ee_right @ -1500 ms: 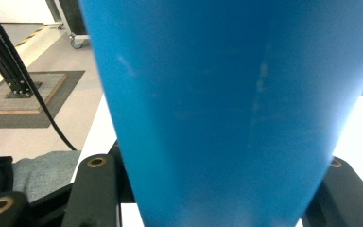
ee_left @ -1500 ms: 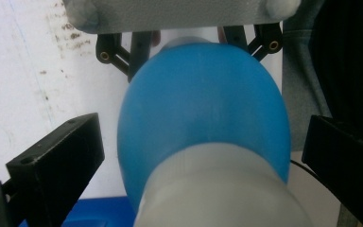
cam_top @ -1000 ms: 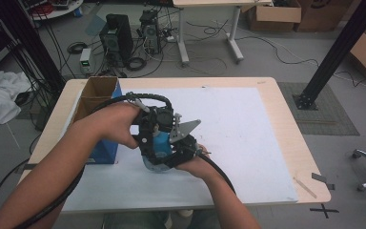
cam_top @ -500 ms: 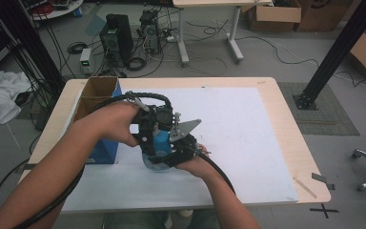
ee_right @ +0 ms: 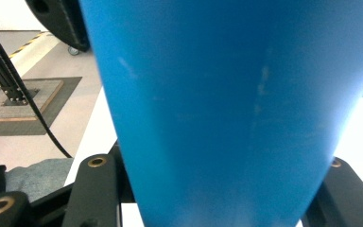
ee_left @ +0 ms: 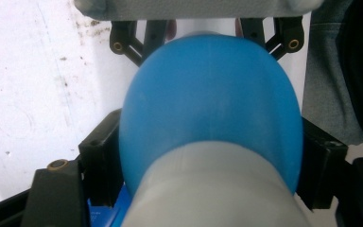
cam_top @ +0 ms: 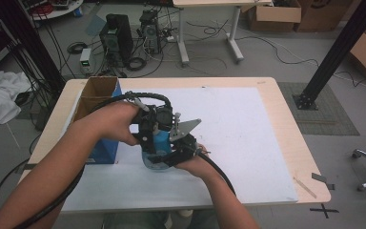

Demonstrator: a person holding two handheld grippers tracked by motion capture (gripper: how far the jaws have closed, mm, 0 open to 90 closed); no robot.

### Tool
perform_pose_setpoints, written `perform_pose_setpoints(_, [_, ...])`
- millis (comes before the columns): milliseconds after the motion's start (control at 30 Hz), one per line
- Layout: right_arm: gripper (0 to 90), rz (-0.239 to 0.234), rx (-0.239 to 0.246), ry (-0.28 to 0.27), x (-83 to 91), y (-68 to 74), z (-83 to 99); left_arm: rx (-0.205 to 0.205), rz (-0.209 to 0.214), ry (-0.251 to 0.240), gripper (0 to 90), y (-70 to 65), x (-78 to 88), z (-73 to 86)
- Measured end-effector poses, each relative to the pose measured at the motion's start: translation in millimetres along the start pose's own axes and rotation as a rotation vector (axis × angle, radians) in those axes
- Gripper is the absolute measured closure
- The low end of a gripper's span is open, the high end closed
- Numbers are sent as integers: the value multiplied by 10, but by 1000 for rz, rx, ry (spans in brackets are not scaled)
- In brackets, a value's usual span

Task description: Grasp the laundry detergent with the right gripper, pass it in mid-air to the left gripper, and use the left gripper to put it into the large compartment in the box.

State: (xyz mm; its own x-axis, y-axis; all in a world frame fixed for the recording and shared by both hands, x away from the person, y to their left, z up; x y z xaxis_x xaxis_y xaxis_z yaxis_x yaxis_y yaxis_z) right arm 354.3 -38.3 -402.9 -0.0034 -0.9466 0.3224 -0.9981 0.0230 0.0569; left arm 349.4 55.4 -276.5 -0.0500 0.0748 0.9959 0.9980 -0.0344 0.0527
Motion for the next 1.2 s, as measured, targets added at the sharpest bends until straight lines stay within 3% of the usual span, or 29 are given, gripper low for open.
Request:
perform_pose_setpoints(67, [442, -1, -2, 2, -5, 1, 3, -4, -15, 5, 300, 4, -6, -2])
perform_pose_setpoints(667, [442, -3, -7, -1, -13, -17, 16, 10, -17, 5, 359, 9, -18, -18])
perform_pose_setpoints(900, [442, -7, 12, -15, -17, -14, 9, 21, -4, 19, 377, -3, 19, -30])
perform_pose_setpoints(1067, [439, -7, 30, -30, 6, -5, -14, 28, -14, 8, 381, -17, 59, -44])
perform_pose_setpoints(1200, [430, -2, 41, -37, 30, 3, -33, 31, -20, 27, 383, -28, 90, -64])
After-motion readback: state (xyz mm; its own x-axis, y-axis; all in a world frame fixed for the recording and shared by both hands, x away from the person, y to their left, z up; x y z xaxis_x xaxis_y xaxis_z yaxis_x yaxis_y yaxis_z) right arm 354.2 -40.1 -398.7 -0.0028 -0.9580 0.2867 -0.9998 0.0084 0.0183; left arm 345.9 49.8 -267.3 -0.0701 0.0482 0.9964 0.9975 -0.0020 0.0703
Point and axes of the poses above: each handheld gripper's, and its own axes: x roughly backward along the jaws, z roughly out of its underside, y roughly to its left, the point moved 2 cm from there along -x, roughly forward along the jaws, and after that the axes turned 5 degrees about -y, right-handed, at the moved point
